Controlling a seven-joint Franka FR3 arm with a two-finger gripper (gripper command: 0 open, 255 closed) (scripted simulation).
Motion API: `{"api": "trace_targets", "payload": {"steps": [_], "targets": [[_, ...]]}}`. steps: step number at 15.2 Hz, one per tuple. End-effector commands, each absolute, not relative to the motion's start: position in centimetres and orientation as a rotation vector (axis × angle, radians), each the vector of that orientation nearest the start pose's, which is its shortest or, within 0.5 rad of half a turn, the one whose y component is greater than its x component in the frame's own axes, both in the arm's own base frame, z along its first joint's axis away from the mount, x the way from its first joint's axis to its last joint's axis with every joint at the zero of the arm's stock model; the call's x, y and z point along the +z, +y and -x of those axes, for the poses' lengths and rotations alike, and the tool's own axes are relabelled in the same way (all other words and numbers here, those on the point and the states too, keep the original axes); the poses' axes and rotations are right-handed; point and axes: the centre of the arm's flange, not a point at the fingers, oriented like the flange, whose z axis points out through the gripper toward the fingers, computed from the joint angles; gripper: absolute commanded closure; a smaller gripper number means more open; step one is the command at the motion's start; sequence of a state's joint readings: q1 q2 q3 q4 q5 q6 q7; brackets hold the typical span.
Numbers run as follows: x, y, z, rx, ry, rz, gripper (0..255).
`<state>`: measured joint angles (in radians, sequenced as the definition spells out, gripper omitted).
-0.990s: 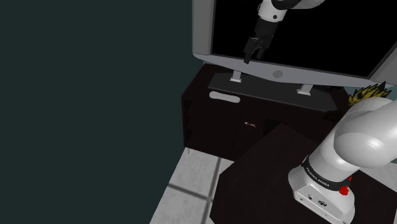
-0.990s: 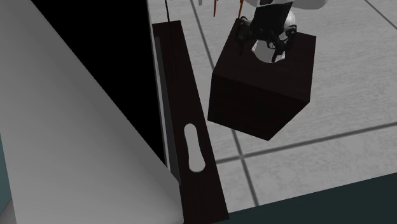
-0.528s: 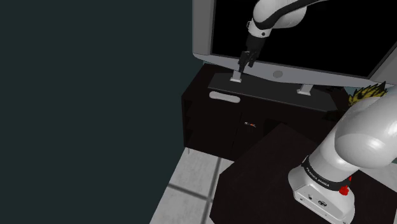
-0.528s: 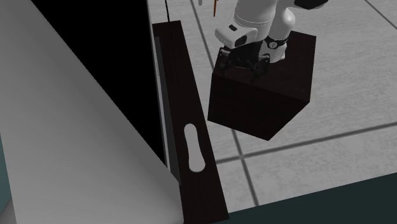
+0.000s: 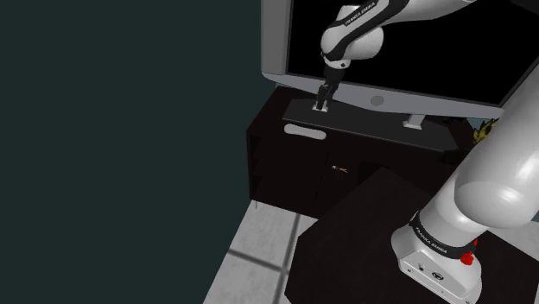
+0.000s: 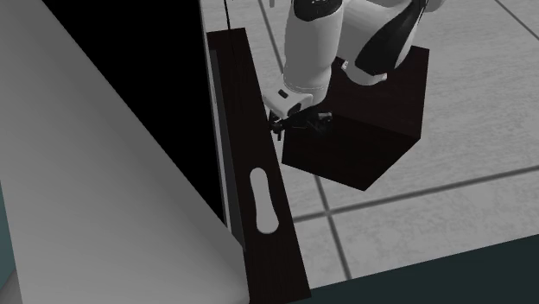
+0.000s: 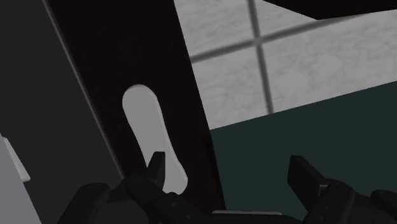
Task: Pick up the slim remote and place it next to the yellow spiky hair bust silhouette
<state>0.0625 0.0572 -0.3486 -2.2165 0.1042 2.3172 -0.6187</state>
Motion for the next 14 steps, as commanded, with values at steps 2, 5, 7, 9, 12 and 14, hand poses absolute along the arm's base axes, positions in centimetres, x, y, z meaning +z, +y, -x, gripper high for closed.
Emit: {"api": "trace_targets", "payload": {"steps": [2,5,7,9,12,14], "targets": [[32.1,-16.2,-54.1,-0.089,-0.485,3.073,0],[28.9,-17.2,-56.3,-0.072,-0.556,3.063,0],[26.8,-17.9,-57.9,-0.061,-0.604,3.055,0],[24.6,-18.5,-59.4,-0.049,-0.651,3.047,0],[21.4,-19.4,-61.7,-0.032,-0.721,3.033,0],[19.3,-19.9,-63.2,-0.020,-0.768,3.022,0]]}}
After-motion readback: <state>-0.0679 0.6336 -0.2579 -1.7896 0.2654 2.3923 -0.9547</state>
